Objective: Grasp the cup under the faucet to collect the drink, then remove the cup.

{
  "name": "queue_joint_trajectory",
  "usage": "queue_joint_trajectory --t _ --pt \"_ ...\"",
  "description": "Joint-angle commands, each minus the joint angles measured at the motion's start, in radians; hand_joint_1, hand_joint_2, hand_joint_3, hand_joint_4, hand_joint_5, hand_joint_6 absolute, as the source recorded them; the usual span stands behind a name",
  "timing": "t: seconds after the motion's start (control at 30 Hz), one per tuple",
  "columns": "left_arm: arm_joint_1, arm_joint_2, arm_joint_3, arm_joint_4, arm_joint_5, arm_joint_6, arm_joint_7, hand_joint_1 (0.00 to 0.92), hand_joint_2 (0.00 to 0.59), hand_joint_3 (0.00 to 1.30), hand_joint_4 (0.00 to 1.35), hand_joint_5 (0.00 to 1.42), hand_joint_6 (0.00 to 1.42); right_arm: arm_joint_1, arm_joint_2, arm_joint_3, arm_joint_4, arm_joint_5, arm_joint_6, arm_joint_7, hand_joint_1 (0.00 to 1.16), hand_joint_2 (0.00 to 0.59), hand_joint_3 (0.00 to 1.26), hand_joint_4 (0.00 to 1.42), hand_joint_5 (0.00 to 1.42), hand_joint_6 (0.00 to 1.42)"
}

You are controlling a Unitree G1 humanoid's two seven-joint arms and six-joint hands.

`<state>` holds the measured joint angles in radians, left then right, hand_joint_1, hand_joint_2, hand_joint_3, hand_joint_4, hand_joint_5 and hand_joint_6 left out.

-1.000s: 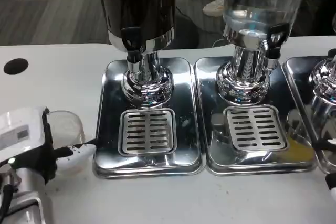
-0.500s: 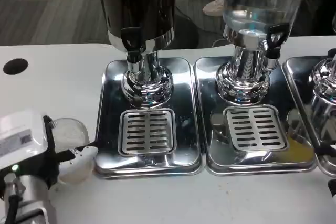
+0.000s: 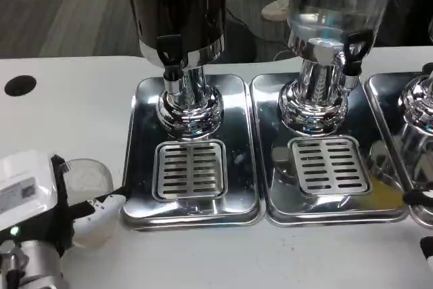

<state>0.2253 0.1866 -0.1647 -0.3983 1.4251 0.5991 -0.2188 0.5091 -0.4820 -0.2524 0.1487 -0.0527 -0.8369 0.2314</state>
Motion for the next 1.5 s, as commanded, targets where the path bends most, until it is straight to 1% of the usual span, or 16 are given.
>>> queue_joint_trajectory --t 0.03,0.2,0.27,0.37,0.63,0.8,1.13,1.27,1.3,1.37,1.5 --pt "0.008 -0.005 0.02 -0.063 -0.002 -0.015 0.032 0.282 0.108 0.47 0.59 0.89 1.19 0.003 0.005 0.004 0.004 -0.002 -0.016 0.003 0.52 0.4 0.32 0.21 0.18 0.08" --pt "0.008 -0.016 0.036 -0.11 -0.021 -0.038 0.03 0.284 0.111 0.47 0.59 0.89 1.19 0.004 0.004 0.006 0.006 -0.002 -0.018 0.004 0.52 0.4 0.32 0.21 0.18 0.08" --pt "-0.02 -0.022 0.041 -0.11 -0.031 -0.04 0.013 0.285 0.112 0.47 0.59 0.89 1.19 0.005 0.004 0.008 0.005 0.001 -0.019 0.006 0.52 0.4 0.32 0.21 0.18 0.08" --pt "-0.056 -0.025 0.033 -0.099 -0.026 -0.044 -0.002 0.286 0.112 0.48 0.59 0.89 1.19 0.009 0.005 0.011 0.003 -0.001 -0.022 0.008 0.52 0.4 0.32 0.21 0.18 0.08" --pt "-0.216 -0.061 -0.026 0.023 0.004 -0.031 -0.032 0.287 0.113 0.48 0.59 0.89 1.2 0.028 0.003 0.009 -0.001 0.014 -0.039 0.011 0.52 0.399 0.32 0.21 0.18 0.08" --pt "-0.285 -0.087 -0.06 0.101 0.007 -0.015 -0.026 0.287 0.114 0.48 0.59 0.89 1.2 0.041 -0.003 0.003 0.011 0.024 -0.053 0.018 0.51 0.395 0.32 0.21 0.18 0.08" --pt "-0.35 -0.128 -0.118 0.207 0.002 0.007 0.016 0.288 0.114 0.48 0.59 0.89 1.2 0.036 -0.022 -0.012 0.039 0.049 -0.067 0.037 0.51 0.393 0.32 0.21 0.18 0.08" --pt "-0.366 -0.136 -0.133 0.237 -0.007 0.014 0.027 0.288 0.114 0.48 0.59 0.89 1.2 0.025 -0.028 -0.009 0.052 0.057 -0.067 0.047 0.51 0.392 0.32 0.21 0.18 0.08" --pt "-0.368 -0.137 -0.135 0.242 -0.009 0.015 0.031 0.288 0.115 0.47 0.59 0.89 1.19 0.023 -0.028 -0.009 0.055 0.058 -0.067 0.049 0.51 0.392 0.32 0.21 0.18 0.08" --pt "-0.371 -0.137 -0.137 0.248 -0.012 0.017 0.038 0.288 0.115 0.47 0.59 0.87 1.12 0.019 -0.029 -0.007 0.063 0.059 -0.068 0.052 0.51 0.392 0.32 0.21 0.18 0.08" --pt "-0.38 -0.14 -0.145 0.268 -0.013 0.022 0.047 0.288 0.115 0.47 0.59 0.87 1.1 0.009 -0.029 -0.005 0.079 0.061 -0.071 0.059 0.51 0.392 0.32 0.21 0.18 0.08"
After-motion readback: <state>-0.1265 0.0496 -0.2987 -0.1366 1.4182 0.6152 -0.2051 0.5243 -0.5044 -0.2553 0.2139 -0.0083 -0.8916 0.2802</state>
